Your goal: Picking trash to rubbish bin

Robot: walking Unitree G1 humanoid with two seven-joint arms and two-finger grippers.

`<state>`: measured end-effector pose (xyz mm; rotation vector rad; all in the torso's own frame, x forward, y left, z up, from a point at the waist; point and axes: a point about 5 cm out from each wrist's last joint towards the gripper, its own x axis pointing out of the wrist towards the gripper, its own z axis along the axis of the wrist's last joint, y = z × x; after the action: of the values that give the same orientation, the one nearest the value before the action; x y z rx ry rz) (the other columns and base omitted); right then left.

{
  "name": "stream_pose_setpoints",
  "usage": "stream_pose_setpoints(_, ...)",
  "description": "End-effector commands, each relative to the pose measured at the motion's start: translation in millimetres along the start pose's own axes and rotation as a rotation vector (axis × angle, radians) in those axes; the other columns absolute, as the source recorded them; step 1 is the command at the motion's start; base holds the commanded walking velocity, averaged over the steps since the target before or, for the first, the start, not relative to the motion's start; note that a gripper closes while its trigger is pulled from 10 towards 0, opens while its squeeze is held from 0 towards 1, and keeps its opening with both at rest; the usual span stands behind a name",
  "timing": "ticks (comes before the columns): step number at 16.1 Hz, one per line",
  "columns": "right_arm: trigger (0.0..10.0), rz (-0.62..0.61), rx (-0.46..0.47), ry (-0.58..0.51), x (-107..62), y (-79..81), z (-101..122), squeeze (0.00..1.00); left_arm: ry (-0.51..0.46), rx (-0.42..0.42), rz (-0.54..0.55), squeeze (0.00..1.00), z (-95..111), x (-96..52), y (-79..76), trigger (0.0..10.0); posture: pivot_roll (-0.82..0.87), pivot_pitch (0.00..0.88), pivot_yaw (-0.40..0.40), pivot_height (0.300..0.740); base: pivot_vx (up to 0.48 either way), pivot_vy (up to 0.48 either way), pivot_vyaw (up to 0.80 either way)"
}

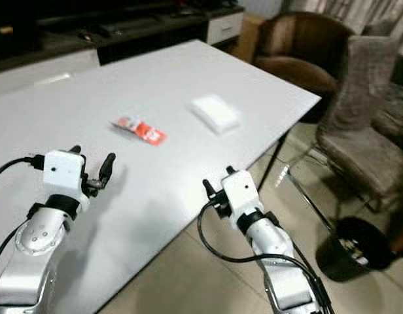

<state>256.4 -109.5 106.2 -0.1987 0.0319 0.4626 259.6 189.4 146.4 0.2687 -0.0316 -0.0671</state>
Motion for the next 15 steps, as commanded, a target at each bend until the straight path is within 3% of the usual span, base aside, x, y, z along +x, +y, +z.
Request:
stream_pose_setpoints(1,10.0,-0.032,-0.010,0.012,-4.5,-9.3,-3,0.00,-0.011,-0.007,-0.051,0.00,3,0.8,-10.4,10.0,-0.04,0.000,-0.070,0.740,0.345,0.000,0.00)
stream_pose_setpoints(15,10.0,-0.091,0.010,0.019,-10.4,-11.5,-7,0.00,-0.021,0.029,-0.181,0.00,2,12.0,-18.4,10.0,-0.05,0.000,-0.043,0.740,0.345,0.000,0.00)
